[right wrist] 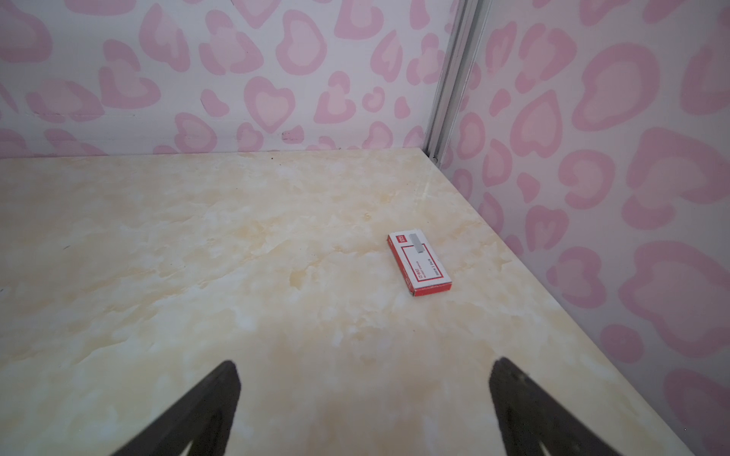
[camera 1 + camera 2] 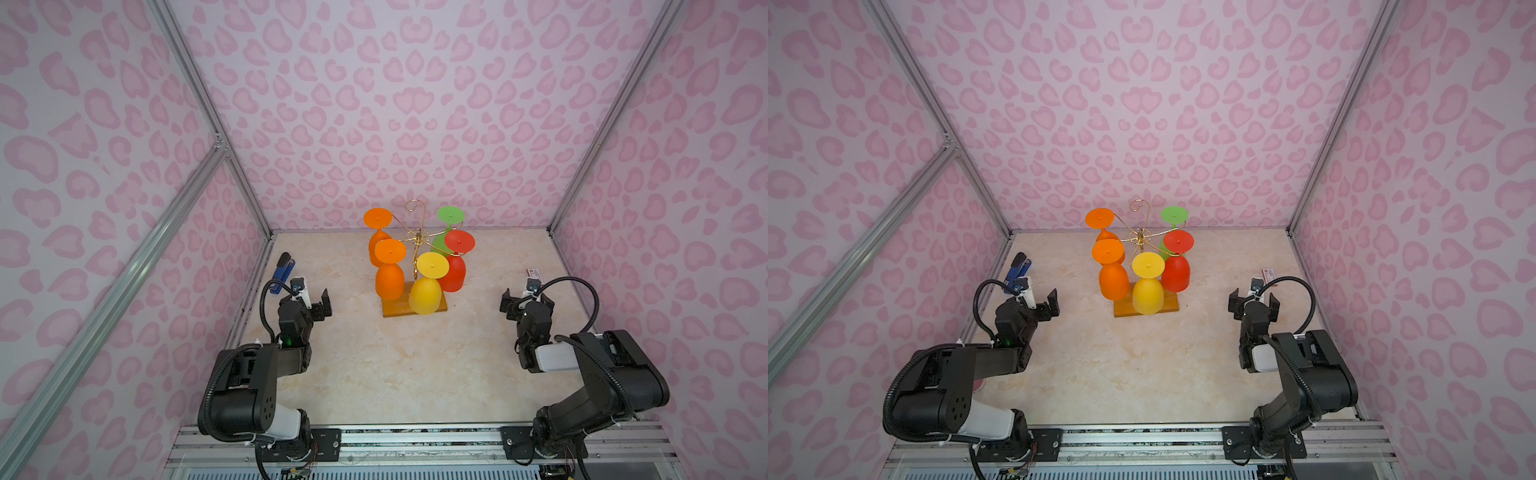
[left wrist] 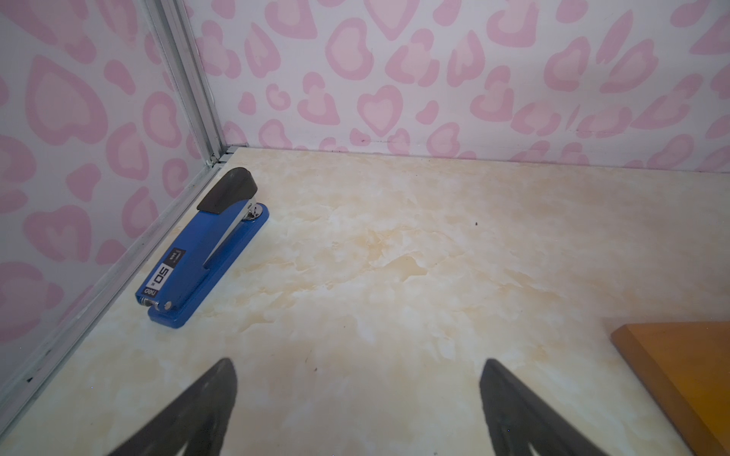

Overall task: Take the wine glass off the wine glass rack
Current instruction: Pick up the wine glass from the wine glass rack.

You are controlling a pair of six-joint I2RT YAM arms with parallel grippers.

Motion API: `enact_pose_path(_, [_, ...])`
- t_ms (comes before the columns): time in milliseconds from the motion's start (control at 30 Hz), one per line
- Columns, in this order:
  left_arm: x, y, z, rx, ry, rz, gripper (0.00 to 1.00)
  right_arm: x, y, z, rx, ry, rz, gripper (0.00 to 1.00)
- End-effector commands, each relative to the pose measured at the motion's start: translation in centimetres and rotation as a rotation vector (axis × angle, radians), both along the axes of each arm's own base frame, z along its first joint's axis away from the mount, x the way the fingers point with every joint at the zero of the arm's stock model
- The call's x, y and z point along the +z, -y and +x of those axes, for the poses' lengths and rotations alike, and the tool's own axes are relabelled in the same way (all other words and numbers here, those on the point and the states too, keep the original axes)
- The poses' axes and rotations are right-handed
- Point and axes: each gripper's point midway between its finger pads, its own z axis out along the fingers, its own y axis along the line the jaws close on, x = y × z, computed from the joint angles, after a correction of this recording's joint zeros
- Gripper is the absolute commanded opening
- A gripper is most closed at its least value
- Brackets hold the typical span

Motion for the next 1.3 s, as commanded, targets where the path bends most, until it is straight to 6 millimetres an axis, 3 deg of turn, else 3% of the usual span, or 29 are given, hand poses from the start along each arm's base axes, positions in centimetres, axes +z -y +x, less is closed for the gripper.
enact_pose_path(0, [0.4,0.0,0.2,-0.003,0.013,0.004,0.98,0.4,0.0,0.1,0.0,0.019,-0.002,0.99])
enact_pose_path(1000, [0.5,0.0,0.2,-0.003,0.016,0.002,0.98,0.3,-0.1,0.2,0.018,0.016,0.008,0.96])
enact_pose_path(1267, [2.9,-1.2,1.0,0.07,-0.049,0.002,0.98,3.2,-0.5,0.5,0.016,-0.011,-0.018,0.92])
